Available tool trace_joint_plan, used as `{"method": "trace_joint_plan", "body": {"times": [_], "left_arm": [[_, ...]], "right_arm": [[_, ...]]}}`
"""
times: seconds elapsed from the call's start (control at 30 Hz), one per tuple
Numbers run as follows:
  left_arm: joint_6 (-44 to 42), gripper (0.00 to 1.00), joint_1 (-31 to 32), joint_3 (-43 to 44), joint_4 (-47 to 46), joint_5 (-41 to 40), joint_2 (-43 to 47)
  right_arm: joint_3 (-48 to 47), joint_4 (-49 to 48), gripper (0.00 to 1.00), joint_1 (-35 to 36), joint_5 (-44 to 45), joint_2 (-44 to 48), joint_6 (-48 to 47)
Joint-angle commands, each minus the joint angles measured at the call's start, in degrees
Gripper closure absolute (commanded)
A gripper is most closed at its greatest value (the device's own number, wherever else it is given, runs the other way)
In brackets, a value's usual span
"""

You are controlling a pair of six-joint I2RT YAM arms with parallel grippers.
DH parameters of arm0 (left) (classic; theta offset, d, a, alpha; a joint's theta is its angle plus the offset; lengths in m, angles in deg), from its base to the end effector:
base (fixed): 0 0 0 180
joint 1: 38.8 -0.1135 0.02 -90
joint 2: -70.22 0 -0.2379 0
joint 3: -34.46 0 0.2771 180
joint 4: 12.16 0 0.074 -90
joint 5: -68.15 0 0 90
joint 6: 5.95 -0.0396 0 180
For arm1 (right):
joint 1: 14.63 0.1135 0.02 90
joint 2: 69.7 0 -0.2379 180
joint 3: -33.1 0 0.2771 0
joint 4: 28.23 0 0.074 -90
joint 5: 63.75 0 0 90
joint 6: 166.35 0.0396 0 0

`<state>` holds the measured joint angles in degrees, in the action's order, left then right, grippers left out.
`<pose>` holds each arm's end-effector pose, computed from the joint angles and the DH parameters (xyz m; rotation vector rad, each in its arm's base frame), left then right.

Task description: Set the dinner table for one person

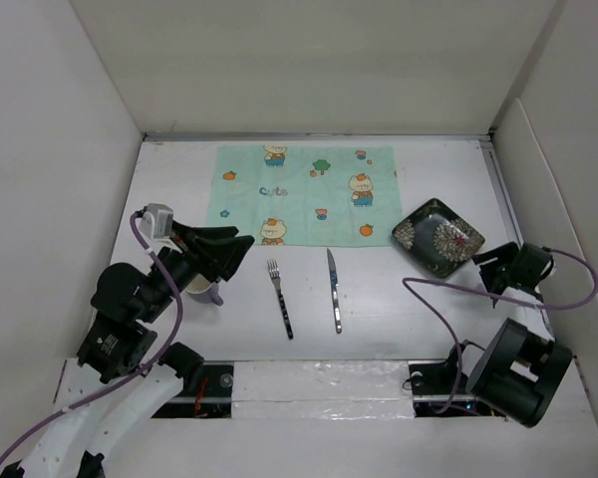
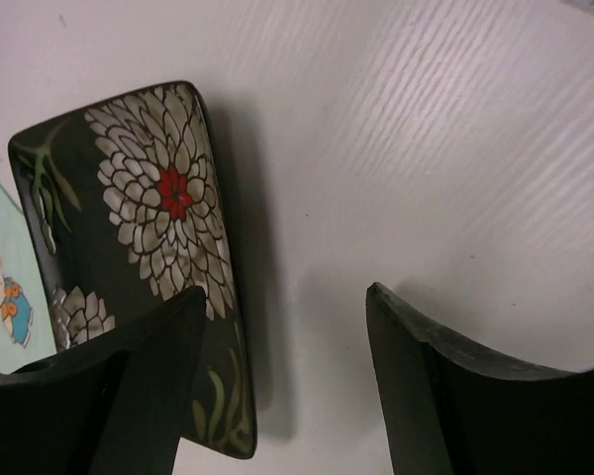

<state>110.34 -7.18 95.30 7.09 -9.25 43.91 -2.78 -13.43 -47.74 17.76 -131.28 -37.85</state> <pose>0.1178 -0.0827 0.4057 0.2607 1.3547 -0.9977 0.2063 -0.1276 0.1291 1.2686 1.8918 0.2181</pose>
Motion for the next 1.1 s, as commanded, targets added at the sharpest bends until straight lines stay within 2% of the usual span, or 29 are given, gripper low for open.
{"method": "trace_joint_plan", "body": {"times": [0.0,0.07,0.27,0.37,0.6,0.67,0.77,0.9,0.97,1.07], "left_arm": [[-3.4,0.49,-0.2,-2.0,0.4,-1.3,2.1],[-4.3,0.48,-0.2,-2.8,0.1,-1.3,2.2],[-6.3,0.46,-0.2,-3.2,2.1,-2.5,2.2],[-6.6,0.46,-0.2,-3.8,2.3,-3.4,3.5],[-6.7,0.46,-0.9,-4.0,2.2,-4.4,4.6],[-6.7,0.46,-1.4,-4.0,2.3,-4.2,4.6],[-6.7,0.46,-1.9,-4.0,2.1,-4.1,4.7],[-6.8,0.46,-2.5,-4.2,2.1,-4.2,4.7],[-6.9,0.46,-2.5,-4.2,2.0,-4.2,4.2],[-6.9,0.47,-2.5,-4.4,2.3,-4.4,3.6]], "right_arm": [[-0.5,-8.3,0.29,-1.2,-10.6,-4.1,-1.0],[0.2,-11.6,0.29,-1.2,-14.2,-5.5,-0.5],[-0.3,-14.7,0.33,-1.2,-16.2,-11.6,1.7],[-1.0,-16.0,0.37,-1.2,-16.7,-15.5,2.7],[-1.8,-21.9,0.55,-1.2,-20.9,-24.1,6.5],[-1.8,-23.7,0.56,-1.2,-21.4,-25.8,7.8],[-1.7,-26.1,0.65,-1.2,-21.5,-28.8,8.5],[-1.2,-27.7,0.9,-1.7,-22.0,-29.6,9.3],[-0.1,-28.2,0.98,-1.7,-21.3,-27.1,10.7],[0.8,-28.1,1.0,-1.7,-20.0,-19.9,13.3]]}}
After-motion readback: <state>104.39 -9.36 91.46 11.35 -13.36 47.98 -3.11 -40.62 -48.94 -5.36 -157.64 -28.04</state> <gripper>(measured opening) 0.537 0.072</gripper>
